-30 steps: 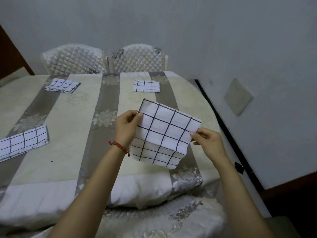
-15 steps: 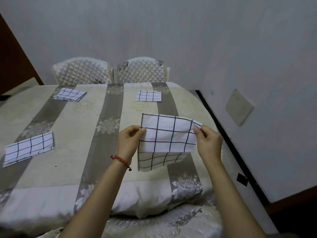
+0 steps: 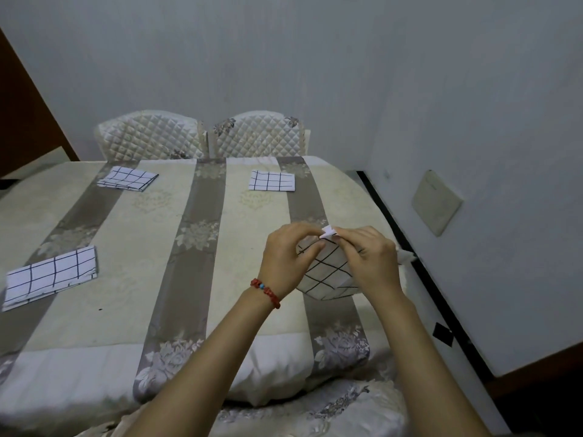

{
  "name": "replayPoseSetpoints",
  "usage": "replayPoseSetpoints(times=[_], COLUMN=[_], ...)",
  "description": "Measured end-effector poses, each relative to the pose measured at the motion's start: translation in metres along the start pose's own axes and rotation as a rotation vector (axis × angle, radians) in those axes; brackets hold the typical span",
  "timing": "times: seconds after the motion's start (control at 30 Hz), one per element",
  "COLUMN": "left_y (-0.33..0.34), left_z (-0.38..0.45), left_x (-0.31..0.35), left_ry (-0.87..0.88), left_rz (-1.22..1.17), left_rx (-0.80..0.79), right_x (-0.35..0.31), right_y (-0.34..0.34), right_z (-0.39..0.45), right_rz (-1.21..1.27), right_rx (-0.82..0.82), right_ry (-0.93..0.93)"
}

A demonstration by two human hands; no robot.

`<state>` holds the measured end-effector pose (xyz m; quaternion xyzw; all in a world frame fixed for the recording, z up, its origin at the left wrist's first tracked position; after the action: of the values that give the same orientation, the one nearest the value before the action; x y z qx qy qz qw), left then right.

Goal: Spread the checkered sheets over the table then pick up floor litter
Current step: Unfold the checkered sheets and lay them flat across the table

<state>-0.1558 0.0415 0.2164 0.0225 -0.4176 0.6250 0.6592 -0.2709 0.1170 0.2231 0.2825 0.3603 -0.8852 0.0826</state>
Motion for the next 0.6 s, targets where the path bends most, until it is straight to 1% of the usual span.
replayPoseSetpoints(times=[0.07,0.13,0.23,0.3,0.37,0.47,0.53,0.6], left_y=[0.004,0.006,0.01,0.013,0.014,0.013,0.012,0.014], left_z=[-0.001,-0.002,-0.007,-0.013,-0.018,-0.017,-0.011,-0.005], left_x=[0.003,-0.002,-0.019,-0.032,-0.039,-0.037,-0.029,-0.024], left_ry=[0.006,-0.022,-0.137,-0.217,-0.259,-0.236,-0.216,-0.241], left_rz=[0.007,0.03,0.024,0.027,0.036,-0.003,-0.086,-0.163], left_rx=[-0.01,-0.028,-0.087,-0.156,-0.222,-0.247,-0.227,-0.216], right_x=[-0.001,-0.001,0.002,0.006,0.009,0.008,0.008,0.01], right_y=[-0.001,-0.003,-0.009,-0.013,-0.014,-0.014,-0.01,-0.005], right_z=[0.0,-0.001,-0.002,-0.002,-0.001,0.002,0.003,0.002], right_rz=[-0.007,0.007,0.083,0.122,0.14,0.15,0.176,0.227], right_rx=[-0.015,-0.016,0.015,0.027,0.021,0.005,-0.021,-0.051], right_ry=[0.002,0.015,0.085,0.145,0.172,0.176,0.201,0.229])
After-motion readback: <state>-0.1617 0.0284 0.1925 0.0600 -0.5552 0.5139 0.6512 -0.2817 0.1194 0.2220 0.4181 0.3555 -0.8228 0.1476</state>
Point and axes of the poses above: each hand's wrist, its own z-axis towards the middle knuckle, its own y-axis out of the palm, x = y × z, the point moved 7 cm from there along z, towards the middle knuckle, and after that the axes turned 8 degrees about y, right-handed, at the moved point
